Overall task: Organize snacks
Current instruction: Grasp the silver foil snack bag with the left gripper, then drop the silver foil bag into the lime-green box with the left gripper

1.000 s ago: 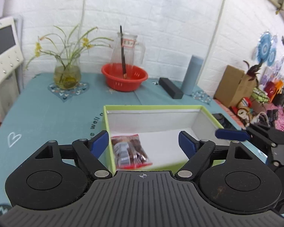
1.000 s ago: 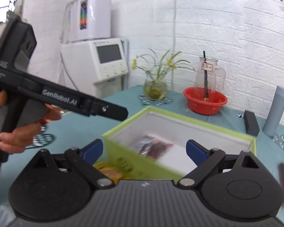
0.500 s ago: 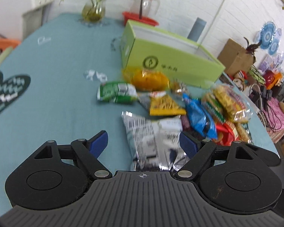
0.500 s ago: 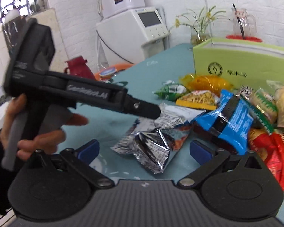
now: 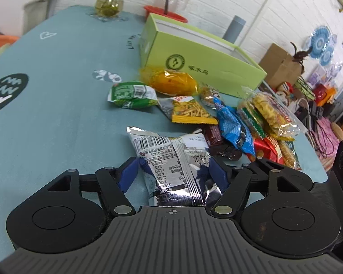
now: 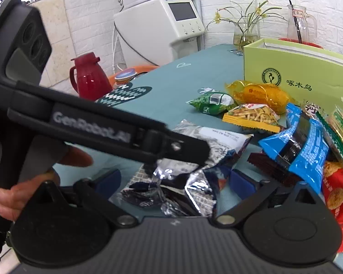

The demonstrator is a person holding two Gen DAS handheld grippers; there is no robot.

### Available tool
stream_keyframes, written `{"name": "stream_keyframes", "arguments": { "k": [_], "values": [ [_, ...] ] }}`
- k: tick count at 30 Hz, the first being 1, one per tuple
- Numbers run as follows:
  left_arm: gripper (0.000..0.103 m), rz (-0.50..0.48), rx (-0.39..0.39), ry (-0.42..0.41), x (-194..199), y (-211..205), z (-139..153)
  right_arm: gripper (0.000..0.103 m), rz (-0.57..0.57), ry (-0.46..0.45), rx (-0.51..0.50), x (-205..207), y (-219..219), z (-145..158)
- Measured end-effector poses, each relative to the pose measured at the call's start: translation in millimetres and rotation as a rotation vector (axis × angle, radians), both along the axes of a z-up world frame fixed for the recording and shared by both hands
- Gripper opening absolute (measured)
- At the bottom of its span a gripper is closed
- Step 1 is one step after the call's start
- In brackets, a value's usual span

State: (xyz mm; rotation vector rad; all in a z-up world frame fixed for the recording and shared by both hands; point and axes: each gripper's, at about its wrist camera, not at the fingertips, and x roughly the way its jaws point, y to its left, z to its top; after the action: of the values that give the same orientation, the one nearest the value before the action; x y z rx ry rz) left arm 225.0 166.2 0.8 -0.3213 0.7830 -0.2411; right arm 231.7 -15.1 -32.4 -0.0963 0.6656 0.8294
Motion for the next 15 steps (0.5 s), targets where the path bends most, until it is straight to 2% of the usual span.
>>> {"name": "stream_keyframes", "arguments": {
  "k": [2,3,6,9,11,13,15],
  "values": [
    [0.069,0.014,0.000,-0.025,-6,4,4,0.100,-0.020,-0.005,-0.002,-1,-5,1],
    [0.072,0.019,-0.002,-0.035,-7,6,5,0.100,-0.025,-0.002,0.002,0,-7,1],
    [0.069,0.013,-0.001,-0.008,-3,2,0,0.100,-0.026,0.012,0.002,3,-4,-2],
    [0.046,-0.036,-0.042,0.021,-1,-4,-10,0.097,0.006,0.009,0.001,0,2,-6],
    [0.035,-0.035,-0.097,0.029,-5,-1,-13,0.081,0.000,-0.017,-0.013,-4,3,-2],
    [0.031,-0.020,-0.122,0.029,-10,4,-8,0.077,0.019,-0.012,0.007,-5,1,6],
    [0.031,-0.005,-0.119,0.014,-13,5,2,0.077,0.026,-0.042,0.014,-6,2,14]
  ]
}}
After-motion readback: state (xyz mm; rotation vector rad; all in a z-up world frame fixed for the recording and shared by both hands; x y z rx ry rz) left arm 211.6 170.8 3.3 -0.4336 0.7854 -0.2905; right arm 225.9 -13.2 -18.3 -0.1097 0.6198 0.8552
